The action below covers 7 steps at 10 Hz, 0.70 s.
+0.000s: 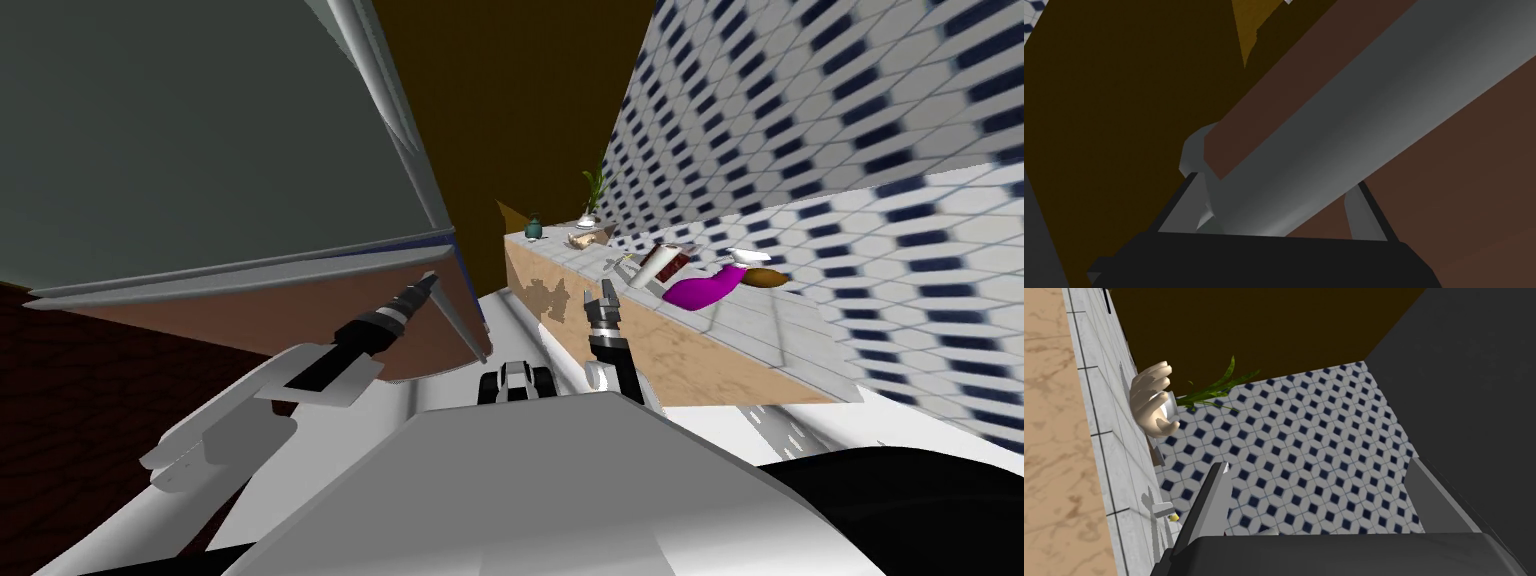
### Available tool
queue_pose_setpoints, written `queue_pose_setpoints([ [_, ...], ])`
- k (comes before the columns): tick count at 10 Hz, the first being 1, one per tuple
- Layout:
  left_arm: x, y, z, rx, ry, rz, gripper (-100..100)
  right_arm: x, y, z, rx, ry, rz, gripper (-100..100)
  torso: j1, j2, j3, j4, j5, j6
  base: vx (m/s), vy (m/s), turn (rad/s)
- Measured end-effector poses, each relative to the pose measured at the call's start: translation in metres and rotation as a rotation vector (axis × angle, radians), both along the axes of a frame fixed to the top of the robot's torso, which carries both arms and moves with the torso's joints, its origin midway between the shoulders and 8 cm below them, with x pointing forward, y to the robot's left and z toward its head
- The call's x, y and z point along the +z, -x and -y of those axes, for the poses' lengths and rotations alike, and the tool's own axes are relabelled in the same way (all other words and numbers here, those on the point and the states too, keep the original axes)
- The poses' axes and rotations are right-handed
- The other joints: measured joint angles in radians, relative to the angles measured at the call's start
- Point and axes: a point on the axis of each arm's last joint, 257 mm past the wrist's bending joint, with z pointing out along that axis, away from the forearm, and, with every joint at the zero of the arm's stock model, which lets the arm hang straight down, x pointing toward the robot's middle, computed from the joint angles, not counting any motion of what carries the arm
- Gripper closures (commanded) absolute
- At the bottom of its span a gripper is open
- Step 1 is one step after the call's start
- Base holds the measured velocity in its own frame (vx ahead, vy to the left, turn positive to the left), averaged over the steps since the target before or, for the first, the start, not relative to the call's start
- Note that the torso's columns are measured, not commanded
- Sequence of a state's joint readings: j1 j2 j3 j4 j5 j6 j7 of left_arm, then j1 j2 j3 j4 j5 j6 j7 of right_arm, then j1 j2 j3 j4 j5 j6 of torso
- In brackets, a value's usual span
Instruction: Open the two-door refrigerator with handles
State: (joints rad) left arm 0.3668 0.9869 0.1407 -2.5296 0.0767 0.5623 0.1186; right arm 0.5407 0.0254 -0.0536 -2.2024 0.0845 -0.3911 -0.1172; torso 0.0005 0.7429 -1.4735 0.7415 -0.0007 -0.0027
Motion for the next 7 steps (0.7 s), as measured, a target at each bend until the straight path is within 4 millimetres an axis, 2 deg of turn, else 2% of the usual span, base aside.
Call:
queue_pose_setpoints([
  [1,0.001,0.010,0.015,-0.033,0.002,0.003,100,0.000,0.000,0.000,0.000,0.000,0.000,0,-0.002,0.002,0.002,-0.001,0.000,0.002,-0.154,0.078,-0.033],
  [2,0.000,0.012,0.019,-0.042,0.002,0.002,100,0.000,0.000,0.000,0.000,0.000,0.000,0,-0.004,-0.008,-0.004,-0.003,-0.001,0.000,-0.158,0.092,-0.088],
  [5,0.002,0.016,0.038,-0.105,-0.002,0.007,100,0.000,0.000,0.000,0.000,0.000,0.000,0,0.006,0.000,0.001,-0.004,0.004,0.002,-0.302,0.201,-0.155],
  [7,0.001,0.020,0.050,-0.151,-0.002,0.005,100,0.000,0.000,0.000,0.000,0.000,0.000,0,0.002,-0.005,-0.002,-0.004,0.002,-0.001,-0.261,0.128,-0.062],
])
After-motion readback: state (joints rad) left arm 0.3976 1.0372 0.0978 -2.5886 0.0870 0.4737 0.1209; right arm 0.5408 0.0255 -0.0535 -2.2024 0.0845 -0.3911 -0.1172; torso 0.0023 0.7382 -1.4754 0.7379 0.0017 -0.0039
